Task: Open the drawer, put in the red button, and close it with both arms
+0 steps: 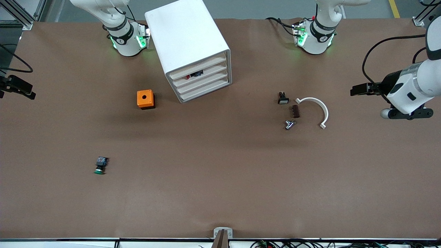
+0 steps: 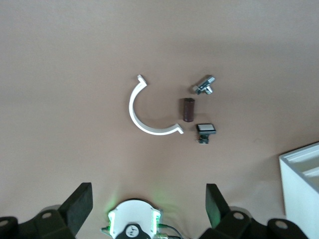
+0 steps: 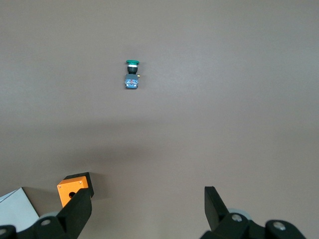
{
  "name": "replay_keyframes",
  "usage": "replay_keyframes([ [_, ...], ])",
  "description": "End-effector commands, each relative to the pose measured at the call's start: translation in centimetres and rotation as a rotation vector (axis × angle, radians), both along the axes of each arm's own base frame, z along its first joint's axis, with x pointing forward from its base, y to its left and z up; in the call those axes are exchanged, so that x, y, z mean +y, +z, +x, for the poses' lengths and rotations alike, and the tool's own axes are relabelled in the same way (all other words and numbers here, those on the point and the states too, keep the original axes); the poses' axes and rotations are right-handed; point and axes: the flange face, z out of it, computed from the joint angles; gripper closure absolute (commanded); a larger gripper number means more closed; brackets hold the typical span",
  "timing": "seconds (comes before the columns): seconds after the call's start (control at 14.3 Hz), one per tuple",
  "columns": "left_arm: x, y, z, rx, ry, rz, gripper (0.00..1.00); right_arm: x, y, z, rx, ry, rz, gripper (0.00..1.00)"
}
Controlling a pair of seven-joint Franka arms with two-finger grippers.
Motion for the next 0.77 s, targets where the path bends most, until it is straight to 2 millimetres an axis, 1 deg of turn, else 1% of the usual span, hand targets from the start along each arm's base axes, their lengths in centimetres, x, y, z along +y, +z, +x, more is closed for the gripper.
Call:
replay_keyframes([
  [0.0, 1.1, -0.8, -3.3, -0.111, -0.015, 0.006, 0.00, -0.5, 0.3, -0.7, -0.003, 0.013, -0.013, 0.00],
  [0.07, 1.2, -1.0, -3.3, -0.142, -0.014, 0.008, 0.00, -0.5, 0.3, -0.7, -0.003, 0.013, -0.013, 0.00],
  [0.14, 1.4, -0.8, -2.8, -0.173, -0.026, 0.035, 0.00, -0.4, 0.0, -0.7, 0.003, 0.015, -0.012, 0.00],
  [0.28, 1.1, 1.0, -1.4, -0.277, -0.037, 0.059, 0.00, -0.4, -0.3, -0.7, 0.002, 0.014, -0.012, 0.00],
  [0.35, 1.4, 1.8, -0.8, -0.302, -0.030, 0.060, 0.00, -0.4, -0.5, -0.6, 0.005, 0.014, -0.012, 0.00],
  [0.42, 2.1, 3.0, -0.2, -0.329, -0.017, 0.064, 0.00, -0.4, -0.5, -0.6, 0.004, 0.015, -0.012, 0.00],
  [0.49, 2.3, 3.8, 0.1, -0.343, -0.015, 0.065, 0.00, -0.5, -0.4, -0.5, -0.002, 0.014, -0.013, 0.00],
  [0.56, 1.9, 4.6, 0.2, -0.354, -0.021, 0.064, 0.00, -0.5, -0.4, -0.3, -0.010, 0.015, -0.014, 0.00],
  [0.7, 1.8, 6.3, 0.0, -0.380, -0.017, 0.064, 0.00, -0.5, -0.6, -0.4, -0.004, 0.013, -0.014, 0.00],
])
